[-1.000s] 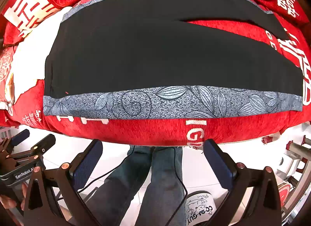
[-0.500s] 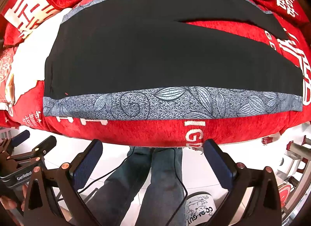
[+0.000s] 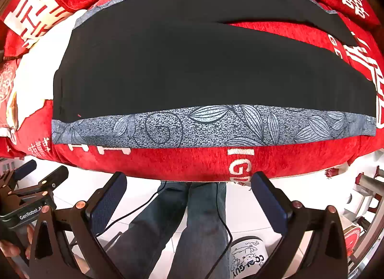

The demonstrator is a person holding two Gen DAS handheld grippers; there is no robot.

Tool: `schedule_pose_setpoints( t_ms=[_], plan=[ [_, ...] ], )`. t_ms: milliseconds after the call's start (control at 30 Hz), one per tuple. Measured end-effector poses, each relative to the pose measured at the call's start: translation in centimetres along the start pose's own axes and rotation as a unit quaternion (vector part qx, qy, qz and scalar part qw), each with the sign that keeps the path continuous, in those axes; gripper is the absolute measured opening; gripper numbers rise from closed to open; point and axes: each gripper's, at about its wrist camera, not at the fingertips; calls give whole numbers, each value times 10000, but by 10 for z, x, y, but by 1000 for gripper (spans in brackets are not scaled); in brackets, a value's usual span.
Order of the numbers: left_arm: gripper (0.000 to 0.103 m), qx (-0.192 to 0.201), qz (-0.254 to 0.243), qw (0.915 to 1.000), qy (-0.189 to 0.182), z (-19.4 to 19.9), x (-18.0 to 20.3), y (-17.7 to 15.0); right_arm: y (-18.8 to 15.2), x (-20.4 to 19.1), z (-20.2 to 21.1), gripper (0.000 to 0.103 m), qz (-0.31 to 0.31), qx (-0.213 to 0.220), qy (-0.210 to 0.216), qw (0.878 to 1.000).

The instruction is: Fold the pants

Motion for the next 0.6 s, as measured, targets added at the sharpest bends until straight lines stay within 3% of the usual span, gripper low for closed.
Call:
schedule_pose_setpoints(
  t_ms=[467,600],
  plan=[
    [103,-4,-2,10000,-7,-6,0,6,7,7,-7,103,-91,41,412,9991],
    [103,48,37,9997,-216,-13,-2,12,11,11,-13,103,-132,78,700,9974]
  ],
)
Point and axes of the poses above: each gripper's, at about its wrist camera, not at the fingertips, and z roughly against the way its jaws point, x to its right, y to its top, and after that the axes turned 13 degrees about -x, right-handed
